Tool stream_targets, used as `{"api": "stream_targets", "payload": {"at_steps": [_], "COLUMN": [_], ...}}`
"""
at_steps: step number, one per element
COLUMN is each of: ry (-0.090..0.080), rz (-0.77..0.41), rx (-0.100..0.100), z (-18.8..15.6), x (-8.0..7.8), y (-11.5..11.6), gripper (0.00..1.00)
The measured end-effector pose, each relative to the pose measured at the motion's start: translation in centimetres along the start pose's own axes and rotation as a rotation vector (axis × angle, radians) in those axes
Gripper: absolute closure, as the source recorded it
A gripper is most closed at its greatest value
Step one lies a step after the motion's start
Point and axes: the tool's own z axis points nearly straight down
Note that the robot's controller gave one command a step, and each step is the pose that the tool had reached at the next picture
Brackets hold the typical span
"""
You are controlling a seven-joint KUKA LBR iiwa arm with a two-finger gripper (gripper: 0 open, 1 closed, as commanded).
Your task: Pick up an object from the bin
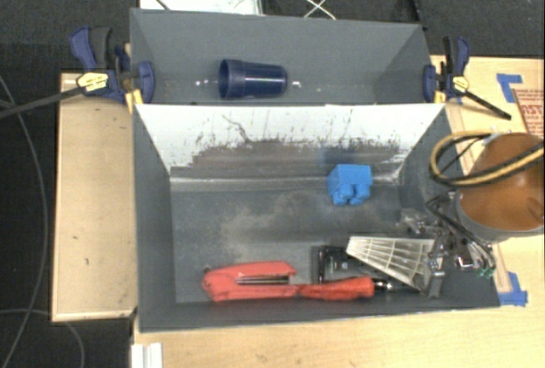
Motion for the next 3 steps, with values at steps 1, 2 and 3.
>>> {"api": "stream_targets", "payload": {"at_steps": [1, 2, 3], "ry": [0.007, 0.007, 0.004], "rz": [0.057, 0.068, 0.067], "rx": [-0.006, -0.007, -0.006], "z": [0.12, 0.12, -0.47], "x": [0.07, 0.04, 0.05], "y": [0.05, 0.04, 0.06], "gripper": [1.0, 1.0, 1.0]}}
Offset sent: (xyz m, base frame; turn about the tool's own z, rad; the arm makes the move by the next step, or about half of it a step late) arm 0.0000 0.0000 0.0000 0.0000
